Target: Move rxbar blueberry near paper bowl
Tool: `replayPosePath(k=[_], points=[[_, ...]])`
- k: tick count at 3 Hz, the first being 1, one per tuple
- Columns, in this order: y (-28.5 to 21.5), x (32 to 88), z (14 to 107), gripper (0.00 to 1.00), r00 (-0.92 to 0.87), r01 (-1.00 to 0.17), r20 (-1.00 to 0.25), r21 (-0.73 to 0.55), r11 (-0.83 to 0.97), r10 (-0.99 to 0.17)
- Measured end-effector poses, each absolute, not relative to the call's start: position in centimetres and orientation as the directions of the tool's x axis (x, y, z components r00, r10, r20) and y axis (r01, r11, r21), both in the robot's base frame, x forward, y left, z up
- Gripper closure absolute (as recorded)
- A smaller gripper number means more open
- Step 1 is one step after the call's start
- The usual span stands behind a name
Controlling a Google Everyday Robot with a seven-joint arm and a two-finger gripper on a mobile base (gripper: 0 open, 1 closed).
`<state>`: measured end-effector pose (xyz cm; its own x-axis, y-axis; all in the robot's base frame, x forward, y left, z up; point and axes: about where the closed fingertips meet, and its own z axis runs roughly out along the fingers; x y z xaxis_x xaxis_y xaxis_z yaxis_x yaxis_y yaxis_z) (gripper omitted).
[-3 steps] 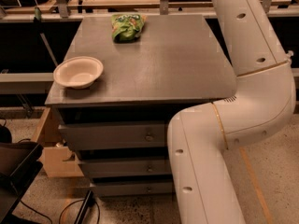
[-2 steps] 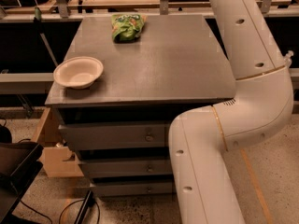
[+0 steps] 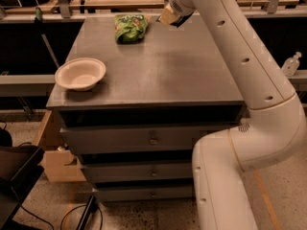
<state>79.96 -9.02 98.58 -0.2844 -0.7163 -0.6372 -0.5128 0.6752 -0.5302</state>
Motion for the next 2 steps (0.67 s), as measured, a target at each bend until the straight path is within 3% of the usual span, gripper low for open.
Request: replayPosePath(k=[1, 2], points=[[-7.9, 74.3, 99.2, 1.00, -0.280, -0.521, -0.643, -0.522, 0.675, -0.713], [-5.9, 72.3, 101.1, 1.00, -0.206, -0.521, -0.655, -0.556, 0.648, -0.727]])
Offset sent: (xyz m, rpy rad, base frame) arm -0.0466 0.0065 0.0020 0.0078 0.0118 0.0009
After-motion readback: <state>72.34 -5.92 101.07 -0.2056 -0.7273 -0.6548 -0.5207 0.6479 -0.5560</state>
